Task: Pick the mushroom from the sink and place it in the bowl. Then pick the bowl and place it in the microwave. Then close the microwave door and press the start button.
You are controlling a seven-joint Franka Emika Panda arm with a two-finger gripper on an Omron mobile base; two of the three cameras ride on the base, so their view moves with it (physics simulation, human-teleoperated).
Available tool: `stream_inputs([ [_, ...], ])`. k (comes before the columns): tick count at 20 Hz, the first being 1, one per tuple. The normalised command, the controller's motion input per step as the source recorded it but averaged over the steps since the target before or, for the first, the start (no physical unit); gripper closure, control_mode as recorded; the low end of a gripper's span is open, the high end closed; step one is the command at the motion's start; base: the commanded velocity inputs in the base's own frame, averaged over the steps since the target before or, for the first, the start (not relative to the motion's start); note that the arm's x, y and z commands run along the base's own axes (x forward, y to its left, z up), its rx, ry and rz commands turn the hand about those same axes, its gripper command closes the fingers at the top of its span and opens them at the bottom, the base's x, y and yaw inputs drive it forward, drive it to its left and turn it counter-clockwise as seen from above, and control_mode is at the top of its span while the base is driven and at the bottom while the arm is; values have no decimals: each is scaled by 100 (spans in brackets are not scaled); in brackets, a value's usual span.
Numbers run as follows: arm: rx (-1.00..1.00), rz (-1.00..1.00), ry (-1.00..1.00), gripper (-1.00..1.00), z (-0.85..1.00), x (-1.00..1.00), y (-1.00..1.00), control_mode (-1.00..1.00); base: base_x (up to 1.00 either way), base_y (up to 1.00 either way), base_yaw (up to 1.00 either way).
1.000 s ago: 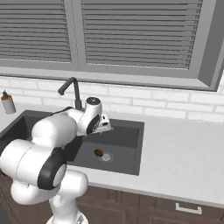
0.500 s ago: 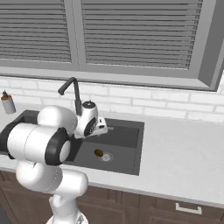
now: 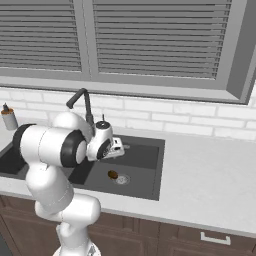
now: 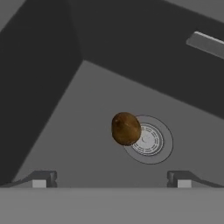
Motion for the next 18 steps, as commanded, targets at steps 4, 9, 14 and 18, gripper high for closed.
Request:
stream_inputs([
  [4,0,0,0,-100,-24,9,-1,-100,0,0,0],
  [9,0,0,0,-100,-22,0,-1,-100,0,0,0],
  [14,0,1,0,-100,-31,0,0,-100,0,0,0],
  [18,0,1,0,-100,-34,17,0,-100,0,0,0],
])
